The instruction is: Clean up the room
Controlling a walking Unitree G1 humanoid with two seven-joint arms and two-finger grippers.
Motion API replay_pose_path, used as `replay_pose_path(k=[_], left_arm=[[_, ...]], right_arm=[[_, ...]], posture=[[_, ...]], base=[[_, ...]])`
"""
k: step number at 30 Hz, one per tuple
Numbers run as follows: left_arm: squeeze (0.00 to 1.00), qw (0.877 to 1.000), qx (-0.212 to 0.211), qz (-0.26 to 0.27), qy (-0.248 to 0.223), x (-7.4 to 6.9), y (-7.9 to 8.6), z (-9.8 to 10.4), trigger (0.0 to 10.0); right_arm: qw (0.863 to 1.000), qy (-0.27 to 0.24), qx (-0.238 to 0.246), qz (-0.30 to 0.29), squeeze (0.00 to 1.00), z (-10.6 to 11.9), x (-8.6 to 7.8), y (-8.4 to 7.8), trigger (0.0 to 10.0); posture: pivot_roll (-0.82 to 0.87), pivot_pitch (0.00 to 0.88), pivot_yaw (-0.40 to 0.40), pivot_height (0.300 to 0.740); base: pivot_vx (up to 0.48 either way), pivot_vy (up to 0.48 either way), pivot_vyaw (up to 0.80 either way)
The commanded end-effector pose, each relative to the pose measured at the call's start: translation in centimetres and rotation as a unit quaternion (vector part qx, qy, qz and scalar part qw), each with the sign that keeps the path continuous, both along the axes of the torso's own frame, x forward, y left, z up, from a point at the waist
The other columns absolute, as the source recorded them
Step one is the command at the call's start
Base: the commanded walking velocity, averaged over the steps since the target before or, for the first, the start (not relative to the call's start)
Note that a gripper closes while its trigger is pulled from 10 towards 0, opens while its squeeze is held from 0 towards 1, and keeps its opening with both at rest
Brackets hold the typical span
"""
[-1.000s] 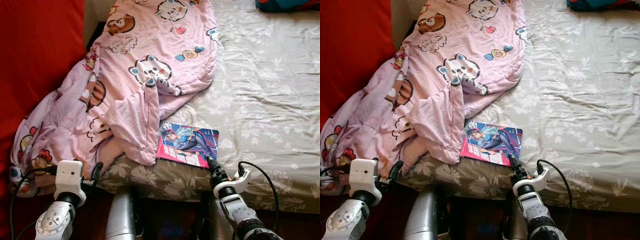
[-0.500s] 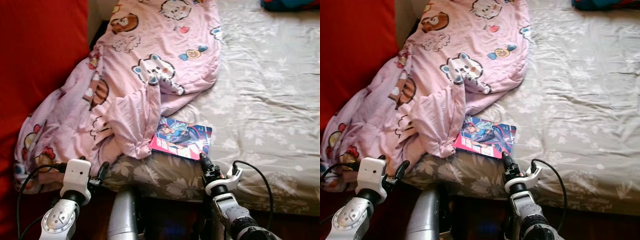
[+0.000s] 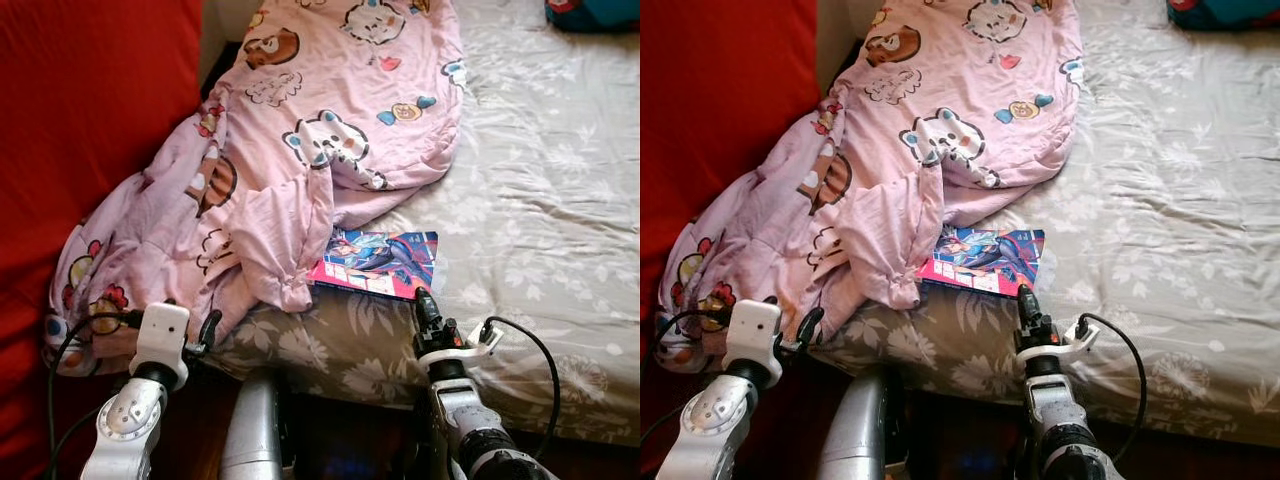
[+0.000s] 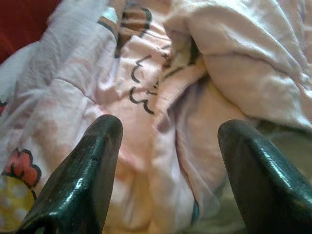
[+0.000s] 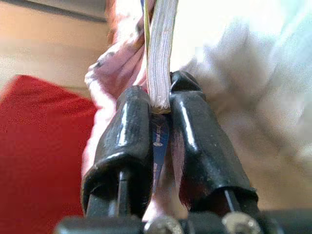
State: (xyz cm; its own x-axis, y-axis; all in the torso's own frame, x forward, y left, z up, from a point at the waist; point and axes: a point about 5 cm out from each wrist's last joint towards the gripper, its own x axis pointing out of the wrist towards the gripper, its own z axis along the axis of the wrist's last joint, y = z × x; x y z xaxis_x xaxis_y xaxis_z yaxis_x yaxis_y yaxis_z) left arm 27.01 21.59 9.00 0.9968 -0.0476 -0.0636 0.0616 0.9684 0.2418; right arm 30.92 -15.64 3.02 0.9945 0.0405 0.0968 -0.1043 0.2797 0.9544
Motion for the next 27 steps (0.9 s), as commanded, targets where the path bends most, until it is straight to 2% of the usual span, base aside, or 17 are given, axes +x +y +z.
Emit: replay_pose_path(k=[1,4,7,8,9,10,11,13,14,16,17,18,20,22,25,27], left_arm=[[0.0,1.0,-0.01,0.016,0.008,-0.1,0.3,-0.8,10.0],[0.0,0.999,-0.034,0.038,0.01,0.4,0.7,-1.3,10.0],[0.0,0.997,-0.056,0.059,0.017,0.7,1.1,-2.1,10.0],[0.0,0.994,-0.072,0.073,0.024,0.8,1.1,-2.8,10.0],[0.0,0.993,-0.08,0.08,0.028,0.7,1.1,-3.1,10.0],[0.0,0.992,-0.087,0.086,0.031,0.7,1.1,-3.5,10.0],[0.0,0.991,-0.092,0.092,0.034,0.6,1.1,-3.7,10.0],[0.0,0.99,-0.094,0.095,0.043,0.6,1.1,-4.3,10.0],[0.0,0.985,-0.114,0.118,0.055,0.4,1.5,-5.1,10.0],[0.0,0.981,-0.123,0.132,0.065,0.2,1.8,-5.7,10.0],[0.0,0.979,-0.126,0.138,0.077,0.0,1.9,-6.4,10.0],[0.0,0.978,-0.128,0.14,0.086,-0.3,1.9,-6.9,10.0],[0.0,0.978,-0.126,0.139,0.092,-0.5,1.8,-7.3,10.0],[0.0,0.976,-0.125,0.141,0.108,-1.0,1.4,-8.3,10.0],[0.0,0.972,-0.134,0.15,0.122,-1.4,1.3,-9.2,10.0],[0.0,0.971,-0.132,0.15,0.134,-1.7,1.1,-9.7,10.0]], right_arm=[[0.997,-0.005,-0.07,-0.036,0.0,0.7,0.2,-1.6,0.0],[0.988,-0.022,-0.145,-0.044,0.0,1.9,0.5,-1.9,0.0],[0.983,-0.045,-0.168,-0.066,0.0,3.4,0.7,-2.3,0.0],[0.973,-0.048,-0.21,-0.083,0.0,4.3,0.8,-2.7,0.0],[0.967,-0.051,-0.236,-0.088,0.0,4.7,0.8,-2.8,0.9],[0.96,-0.051,-0.261,-0.091,0.0,5.1,0.7,-2.9,4.4],[0.953,-0.051,-0.282,-0.094,0.0,5.4,0.7,-2.9,9.9],[0.936,-0.061,-0.334,-0.09,0.0,5.8,0.6,-2.8,10.0],[0.92,-0.075,-0.376,-0.08,0.0,6.7,0.6,-2.1,10.0],[0.911,-0.083,-0.396,-0.076,0.0,7.3,0.5,-1.8,10.0],[0.892,-0.083,-0.436,-0.083,0.0,7.6,0.3,-1.8,10.0],[0.882,-0.089,-0.454,-0.092,0.0,7.9,0.1,-1.8,10.0],[0.886,-0.083,-0.446,-0.093,0.0,7.8,0.0,-1.8,10.0],[0.888,-0.057,-0.448,-0.092,0.0,7.0,-0.2,-1.9,10.0],[0.881,-0.036,-0.465,-0.083,0.0,6.3,-0.6,-1.7,10.0],[0.883,-0.02,-0.463,-0.076,0.0,5.6,-0.9,-1.6,10.0]], posture=[[0.21,0.07,0.037,0.569],[0.18,0.044,0.027,0.569],[0.13,0.015,0.014,0.569],[0.11,0.0,0.01,0.569],[0.11,0.0,0.01,0.569],[0.1,0.0,0.008,0.569],[0.1,0.0,0.008,0.569],[0.08,0.0,0.006,0.569],[0.06,0.0,0.004,0.569],[0.05,0.0,0.0,0.569],[0.05,0.0,-0.002,0.569],[0.04,0.0,-0.006,0.574],[0.04,0.0,-0.006,0.584],[0.04,0.0,-0.014,0.599],[0.04,0.0,-0.016,0.619],[0.03,0.0,-0.019,0.634]], base=[[0.0,0.0,0.0],[0.0,0.0,0.0],[0.0,0.0,0.0],[0.0,0.0,0.0],[0.0,0.0,0.0],[0.0,0.0,0.0],[0.0,0.0,0.0],[0.0,0.0,0.0],[0.0,0.0,0.0],[0.0,0.0,0.0],[0.0,0.0,0.0],[0.0,0.0,0.0],[0.0,0.0,0.0],[0.0,0.0,0.0],[0.0,0.0,0.0],[0.0,0.0,0.0]])
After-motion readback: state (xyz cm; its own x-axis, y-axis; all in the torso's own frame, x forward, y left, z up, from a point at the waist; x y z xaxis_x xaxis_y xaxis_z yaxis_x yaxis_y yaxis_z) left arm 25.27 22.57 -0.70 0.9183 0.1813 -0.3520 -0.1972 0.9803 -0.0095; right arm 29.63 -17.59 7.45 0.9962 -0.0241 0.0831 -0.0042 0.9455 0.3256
